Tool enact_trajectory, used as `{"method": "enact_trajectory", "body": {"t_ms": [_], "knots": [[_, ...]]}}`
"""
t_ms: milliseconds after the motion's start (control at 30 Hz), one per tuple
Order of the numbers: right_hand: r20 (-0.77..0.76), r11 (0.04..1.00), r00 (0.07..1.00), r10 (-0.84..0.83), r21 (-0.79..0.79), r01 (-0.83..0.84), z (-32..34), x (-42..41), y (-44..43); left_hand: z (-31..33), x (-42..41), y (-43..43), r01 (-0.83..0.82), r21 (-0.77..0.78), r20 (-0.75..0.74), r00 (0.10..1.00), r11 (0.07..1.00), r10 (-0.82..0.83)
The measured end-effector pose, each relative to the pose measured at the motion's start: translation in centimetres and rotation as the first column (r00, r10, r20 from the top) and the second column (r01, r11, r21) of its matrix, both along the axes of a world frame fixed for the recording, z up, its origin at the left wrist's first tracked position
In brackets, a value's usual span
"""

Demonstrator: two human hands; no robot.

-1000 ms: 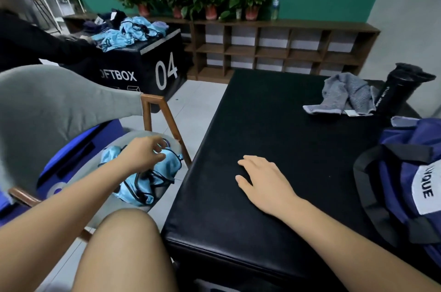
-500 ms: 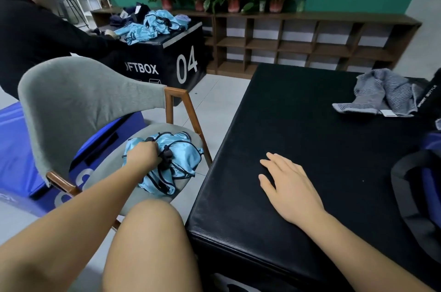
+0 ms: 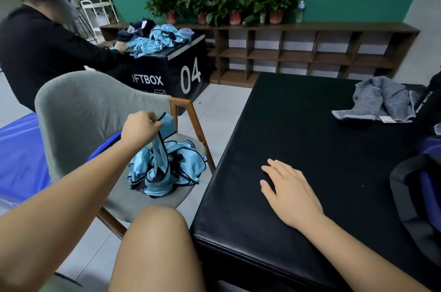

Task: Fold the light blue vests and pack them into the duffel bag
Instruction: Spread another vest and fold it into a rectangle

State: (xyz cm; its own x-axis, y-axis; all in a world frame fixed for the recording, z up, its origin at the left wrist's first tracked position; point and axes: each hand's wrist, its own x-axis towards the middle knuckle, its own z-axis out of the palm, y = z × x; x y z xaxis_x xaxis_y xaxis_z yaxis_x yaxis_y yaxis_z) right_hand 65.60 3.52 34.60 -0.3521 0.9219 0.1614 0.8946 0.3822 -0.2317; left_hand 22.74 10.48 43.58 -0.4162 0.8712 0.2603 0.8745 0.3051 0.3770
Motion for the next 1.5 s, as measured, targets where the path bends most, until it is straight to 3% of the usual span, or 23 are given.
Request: {"method": "enact_trajectory", "body": {"t_ms": [267,433,633,833,1033,1300,1500], "knots": [[-0.008,1.000,1.000,0.004,-0.002,-0.004,0.2,-0.1,0.1,9.7,-1.2,-1.3,0.008,0.276,-0.079,0.997,0.961,0.014],[-0.011,0.999,1.000,0.006,-0.038,-0.006,0.7,-0.3,0.3,14.9,-1.3,-2.4,0.013,0.406,-0.053,0.999,0.914,0.010],[-0.109,0.997,0.994,0.008,-0.073,-0.016,5.3,-2.7,-0.1,20.9,0.9,-4.5,0.068,0.550,-0.055,0.997,0.833,-0.045],[-0.418,0.991,0.905,0.075,-0.068,-0.113,12.1,-5.4,-1.7,26.6,4.6,-6.6,0.136,0.648,-0.049,0.989,0.749,-0.137],[-0.593,0.983,0.799,0.104,-0.060,-0.172,17.6,-6.9,-3.3,31.8,9.3,-8.8,0.230,0.735,-0.107,0.968,0.638,-0.226],[-0.626,0.982,0.779,0.030,-0.127,-0.139,18.6,-5.2,-4.9,36.3,13.7,-12.8,0.306,0.773,-0.175,0.945,0.556,-0.277],[-0.632,0.950,0.771,-0.080,-0.282,-0.133,16.2,-0.4,-5.4,38.0,15.7,-15.8,0.340,0.782,-0.203,0.931,0.522,-0.303]]}}
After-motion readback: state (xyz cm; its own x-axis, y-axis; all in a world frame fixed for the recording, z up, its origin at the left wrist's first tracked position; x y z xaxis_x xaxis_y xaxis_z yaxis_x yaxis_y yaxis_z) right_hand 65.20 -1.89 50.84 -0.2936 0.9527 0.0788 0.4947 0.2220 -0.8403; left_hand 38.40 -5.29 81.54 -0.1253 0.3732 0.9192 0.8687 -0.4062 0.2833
